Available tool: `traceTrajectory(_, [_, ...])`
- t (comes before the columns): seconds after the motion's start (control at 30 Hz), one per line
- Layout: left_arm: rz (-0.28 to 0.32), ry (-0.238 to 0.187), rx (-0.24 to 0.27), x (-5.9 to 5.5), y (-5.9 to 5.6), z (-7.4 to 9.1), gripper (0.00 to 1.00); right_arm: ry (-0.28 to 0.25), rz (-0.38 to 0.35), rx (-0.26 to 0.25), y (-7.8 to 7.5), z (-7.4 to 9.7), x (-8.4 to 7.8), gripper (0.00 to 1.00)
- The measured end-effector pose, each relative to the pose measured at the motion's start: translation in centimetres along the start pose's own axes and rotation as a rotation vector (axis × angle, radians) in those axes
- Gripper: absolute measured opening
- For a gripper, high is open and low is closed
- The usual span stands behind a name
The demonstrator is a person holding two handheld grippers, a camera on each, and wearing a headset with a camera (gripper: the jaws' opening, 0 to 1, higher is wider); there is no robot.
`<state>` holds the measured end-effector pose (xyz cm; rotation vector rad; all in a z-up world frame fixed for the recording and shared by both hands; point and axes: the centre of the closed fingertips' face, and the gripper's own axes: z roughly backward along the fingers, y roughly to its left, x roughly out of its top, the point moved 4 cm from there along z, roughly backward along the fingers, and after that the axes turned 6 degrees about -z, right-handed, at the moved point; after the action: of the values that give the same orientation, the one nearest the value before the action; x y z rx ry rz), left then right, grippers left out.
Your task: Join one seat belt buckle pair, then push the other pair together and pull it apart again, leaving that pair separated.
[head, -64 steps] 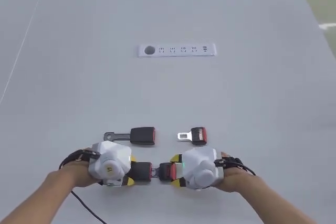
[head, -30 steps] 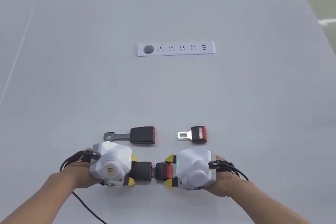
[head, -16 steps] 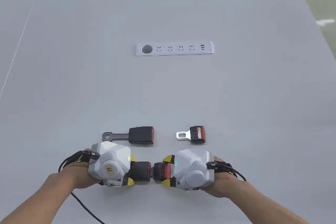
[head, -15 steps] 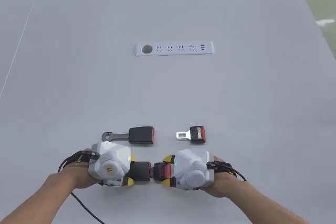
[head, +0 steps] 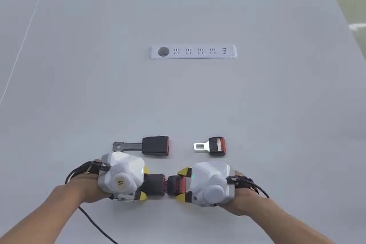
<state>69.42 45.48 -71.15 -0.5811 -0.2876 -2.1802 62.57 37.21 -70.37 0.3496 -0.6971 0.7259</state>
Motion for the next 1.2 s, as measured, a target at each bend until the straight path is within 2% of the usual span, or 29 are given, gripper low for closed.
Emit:
traceTrajectory(0.33, [-0.006,0.006,-0.005,-0.16,-0.08,0.38,0.3,0.005,0.006,-0.003,0.06,-0.45,0.09,0.25])
traceTrajectory(0.8, [-0.009,0.018,-0.002,-0.16,0.0,0.29,0.31,0.015,0.026,-0.004,0.1,-0.18,-0.04,0.25])
traceTrajectory(0.97, [0.007,-0.001,-0.005,-0.21,-0.05,0.27,0.31,0.006,0.035,-0.008,-0.01,0.08,-0.3,0.24])
traceTrajectory(1.2, [0.001,-0.002,-0.015,-0.14,-0.06,0.16,0.31,0.004,0.041,-0.004,-0.09,0.08,-0.22,0.24])
